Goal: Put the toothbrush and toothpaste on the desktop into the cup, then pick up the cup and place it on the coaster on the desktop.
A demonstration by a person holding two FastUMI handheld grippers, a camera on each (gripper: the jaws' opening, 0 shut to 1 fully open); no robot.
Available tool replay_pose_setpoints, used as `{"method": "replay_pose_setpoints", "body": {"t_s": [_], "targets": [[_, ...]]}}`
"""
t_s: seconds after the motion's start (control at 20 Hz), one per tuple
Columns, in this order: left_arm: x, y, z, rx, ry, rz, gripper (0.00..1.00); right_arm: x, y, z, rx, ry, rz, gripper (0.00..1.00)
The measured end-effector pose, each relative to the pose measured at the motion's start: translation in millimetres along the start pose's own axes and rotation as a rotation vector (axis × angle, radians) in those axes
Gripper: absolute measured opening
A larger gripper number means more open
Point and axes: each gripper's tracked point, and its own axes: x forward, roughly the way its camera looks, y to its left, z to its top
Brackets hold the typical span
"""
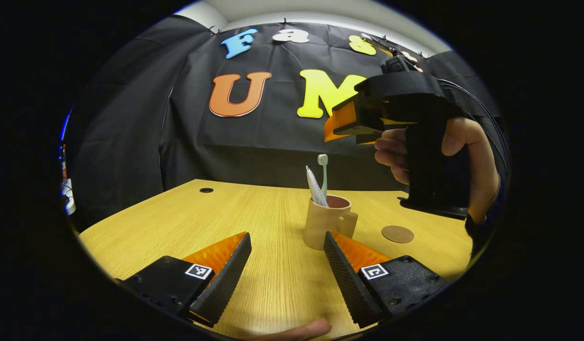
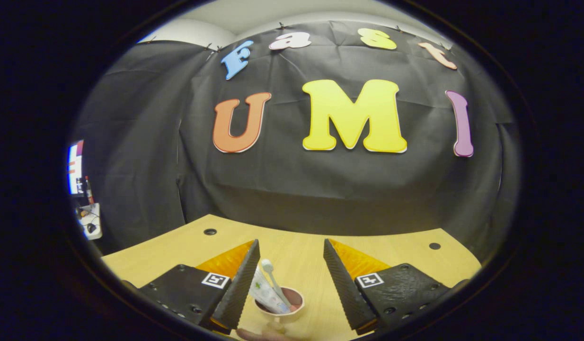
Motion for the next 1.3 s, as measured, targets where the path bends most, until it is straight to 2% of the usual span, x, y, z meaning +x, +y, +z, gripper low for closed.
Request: {"method": "replay_pose_setpoints", "body": {"t_s": [0.2, 0.25, 0.35, 0.45, 0.65, 0.85, 1.1, 1.3], "targets": [[5, -4, 6, 0.028, -0.010, -0.002, 0.98, -22, -11, 3, 0.037, 0.000, 0.022, 0.84], [8, -3, 9, 0.043, -0.011, 0.007, 0.98, -30, -17, 6, 0.038, -0.003, 0.020, 0.89], [17, -5, 18, 0.070, -0.007, 0.012, 0.98, -49, -32, 12, 0.029, -0.035, 0.010, 0.92], [25, -16, 27, 0.054, 0.010, -0.015, 0.97, -67, -44, 18, 0.014, -0.062, 0.008, 0.93], [47, -35, 53, -0.028, 0.078, -0.049, 0.98, -102, -76, 29, -0.035, -0.122, -0.036, 0.93], [65, -40, 92, 0.036, 0.106, -0.011, 0.97, -134, -108, 42, -0.102, -0.198, -0.102, 0.94], [76, -59, 93, -0.018, 0.340, -0.013, 0.97, -185, -138, 47, -0.107, -0.273, -0.138, 0.96], [82, -59, 94, -0.072, 0.520, 0.049, 0.98, -223, -162, 43, -0.130, -0.328, -0.176, 0.95]]}}
